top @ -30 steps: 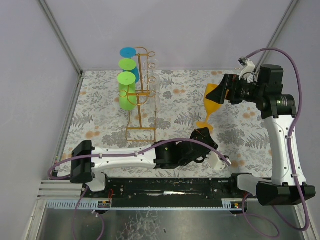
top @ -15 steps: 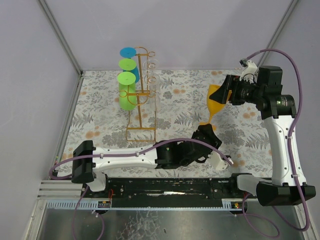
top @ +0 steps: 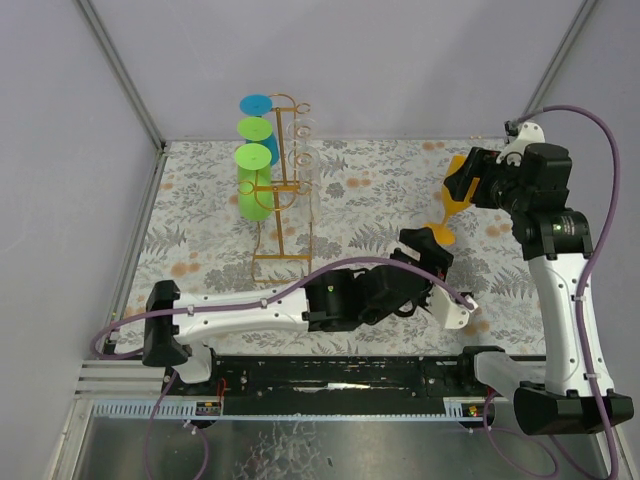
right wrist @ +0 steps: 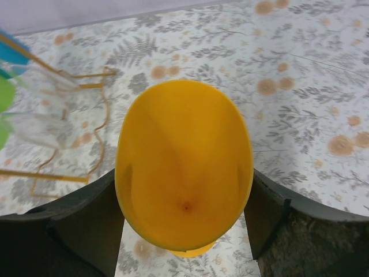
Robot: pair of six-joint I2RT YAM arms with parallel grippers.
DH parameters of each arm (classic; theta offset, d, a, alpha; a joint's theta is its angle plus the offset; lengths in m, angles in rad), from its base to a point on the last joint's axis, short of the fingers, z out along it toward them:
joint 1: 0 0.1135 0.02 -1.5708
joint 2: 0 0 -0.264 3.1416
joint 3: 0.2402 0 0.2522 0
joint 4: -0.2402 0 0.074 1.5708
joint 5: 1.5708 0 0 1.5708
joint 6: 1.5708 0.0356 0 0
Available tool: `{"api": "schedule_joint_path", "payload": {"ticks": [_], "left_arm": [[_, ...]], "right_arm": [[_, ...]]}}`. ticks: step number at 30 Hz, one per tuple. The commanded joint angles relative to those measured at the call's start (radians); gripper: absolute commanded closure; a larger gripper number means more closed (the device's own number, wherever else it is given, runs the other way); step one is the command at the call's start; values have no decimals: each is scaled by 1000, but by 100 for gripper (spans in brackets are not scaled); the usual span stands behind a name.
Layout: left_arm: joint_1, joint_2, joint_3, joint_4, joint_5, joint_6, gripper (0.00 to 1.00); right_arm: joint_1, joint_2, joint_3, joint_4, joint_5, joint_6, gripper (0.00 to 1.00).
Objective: Take the wine glass off the wine glass rack
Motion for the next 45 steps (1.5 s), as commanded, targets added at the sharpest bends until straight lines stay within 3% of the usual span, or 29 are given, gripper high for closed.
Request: {"api": "schedule_joint_path", "payload": {"ticks": [1,12,18,24,36,45], "left_arm": [[-1,-46,120,-58,56,-156,23],[82,-116,320,-135,174,-406,21],[275,-151,447,-173,297,-672,17],[482,-212,419,-221,430,-906,11],[650,-345,327,-268,528,-1030,7],[699,-362,296,-282,568,-1074,1]], "right_arm": [[7,-27,-126,222,208,10,29],[7,30,-321,532,291,17,28],[8,89,-474,817,289,-43,28],[37,168,-607,1109,277,-143,26],[41,360,-687,1433,259,-279,24],[41,471,-668,1491,268,-256,17]]}}
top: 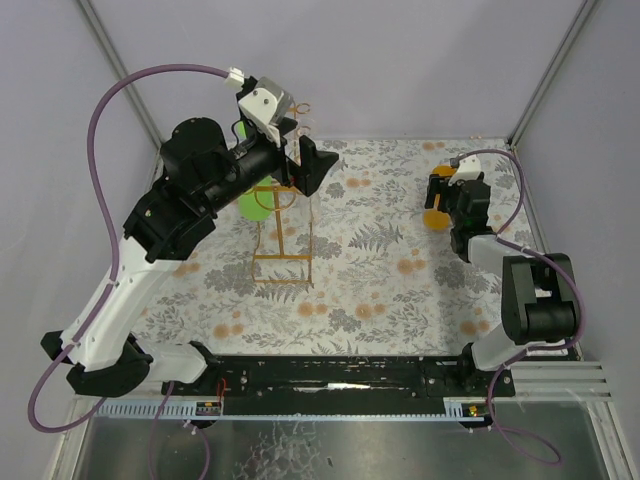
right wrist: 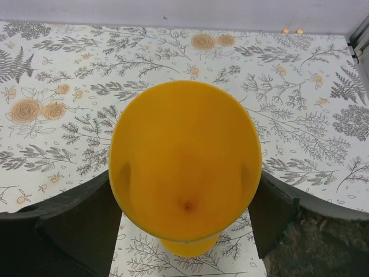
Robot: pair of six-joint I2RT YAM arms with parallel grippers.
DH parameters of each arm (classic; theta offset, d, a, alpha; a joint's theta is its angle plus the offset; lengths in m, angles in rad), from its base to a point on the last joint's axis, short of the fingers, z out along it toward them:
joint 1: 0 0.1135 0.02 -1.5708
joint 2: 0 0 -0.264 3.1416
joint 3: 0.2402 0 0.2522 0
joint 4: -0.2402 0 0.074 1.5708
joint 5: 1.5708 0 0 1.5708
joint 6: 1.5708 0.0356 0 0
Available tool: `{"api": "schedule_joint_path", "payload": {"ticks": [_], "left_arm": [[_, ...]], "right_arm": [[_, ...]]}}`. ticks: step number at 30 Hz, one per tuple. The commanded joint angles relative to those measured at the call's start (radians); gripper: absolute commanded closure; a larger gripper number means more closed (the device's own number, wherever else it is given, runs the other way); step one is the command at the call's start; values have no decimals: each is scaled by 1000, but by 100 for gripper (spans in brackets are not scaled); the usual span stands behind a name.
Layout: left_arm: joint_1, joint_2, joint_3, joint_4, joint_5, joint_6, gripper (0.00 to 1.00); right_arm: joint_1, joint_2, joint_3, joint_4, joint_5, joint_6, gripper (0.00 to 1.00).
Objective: Take the wine glass off the wine glass rack
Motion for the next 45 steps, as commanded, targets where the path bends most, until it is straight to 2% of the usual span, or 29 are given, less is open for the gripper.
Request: {"api": "schedule_joint_path", "payload": {"ticks": [1,6,15,20,25,30,34,36,39,45], "left_arm": [[21,-5,-16,-5,42,-43,0],[31,-3,-23,-5,52,-50,0],[45,-22,-33,-4,46,-50,0],[86,-55,-40,6,-2,-44,0],[194,-84,-50,22,-12,-92,0],[431,-50,-56,5,137,-244,0],[661,14,-91,6,370,-445,0],[736,50,-121,15,481,-538,0],[803,76,-200,65,603,-660,0],[832,54,-344,151,676,-808,2]], "right_arm": [[7,7,19,123,9,-6,15],[7,6,18,112,31,-1,0],[6,-43,49,43,67,33,1],[6,-173,56,-15,127,40,1],[6,-348,126,-158,143,65,1],[5,-449,252,-339,46,115,1],[6,-482,372,-505,-68,179,1],[6,-489,415,-570,-130,217,1],[6,-498,465,-643,-210,271,1],[6,-516,513,-713,-285,330,1]]}}
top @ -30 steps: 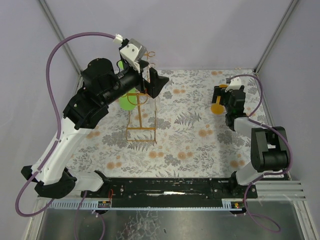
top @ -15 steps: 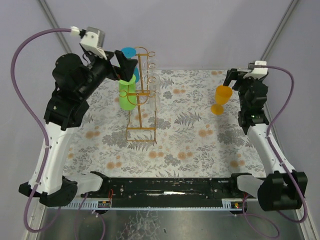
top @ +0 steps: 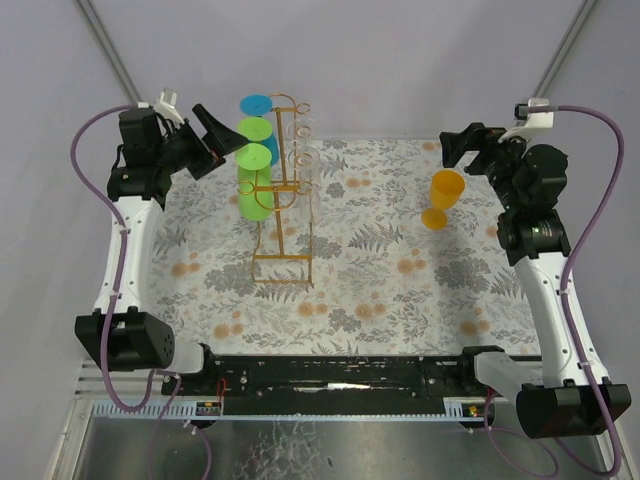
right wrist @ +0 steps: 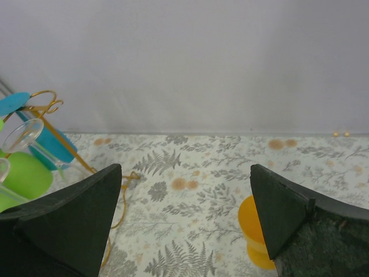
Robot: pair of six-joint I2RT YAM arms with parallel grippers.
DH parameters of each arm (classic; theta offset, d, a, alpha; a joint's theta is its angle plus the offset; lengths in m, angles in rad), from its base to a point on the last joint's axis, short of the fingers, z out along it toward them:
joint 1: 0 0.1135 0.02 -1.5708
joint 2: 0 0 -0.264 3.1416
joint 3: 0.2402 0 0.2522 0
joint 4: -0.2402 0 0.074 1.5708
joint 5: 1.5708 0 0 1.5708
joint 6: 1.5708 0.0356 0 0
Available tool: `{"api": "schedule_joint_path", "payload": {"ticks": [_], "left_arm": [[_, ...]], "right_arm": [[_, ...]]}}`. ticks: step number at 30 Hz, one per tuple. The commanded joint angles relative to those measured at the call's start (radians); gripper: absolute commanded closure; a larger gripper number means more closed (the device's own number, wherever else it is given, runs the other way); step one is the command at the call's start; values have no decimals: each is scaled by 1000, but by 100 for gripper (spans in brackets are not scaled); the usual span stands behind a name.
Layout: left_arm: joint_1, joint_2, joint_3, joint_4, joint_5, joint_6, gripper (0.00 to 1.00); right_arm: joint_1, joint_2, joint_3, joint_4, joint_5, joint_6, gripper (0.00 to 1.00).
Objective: Take the wine glass off the wine glass rack
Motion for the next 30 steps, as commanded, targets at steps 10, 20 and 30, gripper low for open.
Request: {"api": "schedule_joint_path", "payload": {"ticks": [10,20,30], "left_arm": [[38,-100,-192,276,179,-355,17],[44,-141,-222,300,155,-412,37],[46,-130,-267,336,166,-456,48]], "right_arm": [[6,-75,60,-129,-118,60,1],[6,-74,59,-139,-119,61,1],[6,-67,62,-144,-115,63,1]]}}
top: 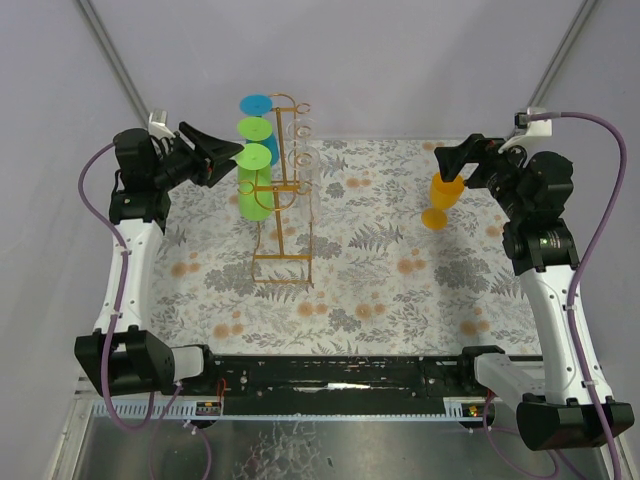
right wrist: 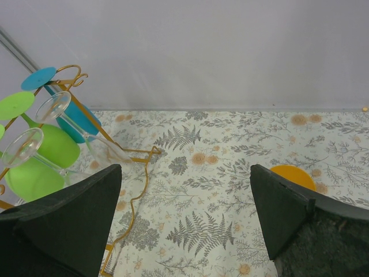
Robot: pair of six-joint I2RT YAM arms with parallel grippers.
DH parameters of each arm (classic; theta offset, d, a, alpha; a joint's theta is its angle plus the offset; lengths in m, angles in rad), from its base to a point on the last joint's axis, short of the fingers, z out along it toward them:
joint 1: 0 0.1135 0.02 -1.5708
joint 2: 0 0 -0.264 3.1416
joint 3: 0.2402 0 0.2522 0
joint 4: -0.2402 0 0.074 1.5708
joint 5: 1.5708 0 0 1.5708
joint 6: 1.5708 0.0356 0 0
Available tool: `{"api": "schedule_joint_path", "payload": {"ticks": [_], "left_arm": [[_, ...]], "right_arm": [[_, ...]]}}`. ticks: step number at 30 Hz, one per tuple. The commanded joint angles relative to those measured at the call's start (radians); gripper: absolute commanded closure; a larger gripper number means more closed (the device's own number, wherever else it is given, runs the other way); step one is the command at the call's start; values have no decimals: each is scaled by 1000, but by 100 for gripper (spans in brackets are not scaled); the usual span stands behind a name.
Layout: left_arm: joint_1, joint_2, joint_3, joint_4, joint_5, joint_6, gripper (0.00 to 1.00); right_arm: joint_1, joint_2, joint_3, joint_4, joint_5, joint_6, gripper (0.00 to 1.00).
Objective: Take the wine glass off the wine glass rack
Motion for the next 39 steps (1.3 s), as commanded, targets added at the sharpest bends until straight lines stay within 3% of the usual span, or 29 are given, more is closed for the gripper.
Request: {"api": "schedule_joint_path", "payload": {"ticks": [1,18,25,30,39], "left_arm": [[8,-4,-16,88,19,-34,51],[7,-12,-34,99,18,-47,66],[8,-13,-38,102,20,-47,81],[7,-11,-40,103,26,-56,100],[13,-22,-56,109,38,-104,100]], "right_arm": [[5,-1,47,24,-17,6,1],[6,-6,46,19,-11,10,1],[6,-9,43,18,-10,8,1],[6,-11,39,18,-6,6,1],[6,-14,35,10,-1,-3,1]]}}
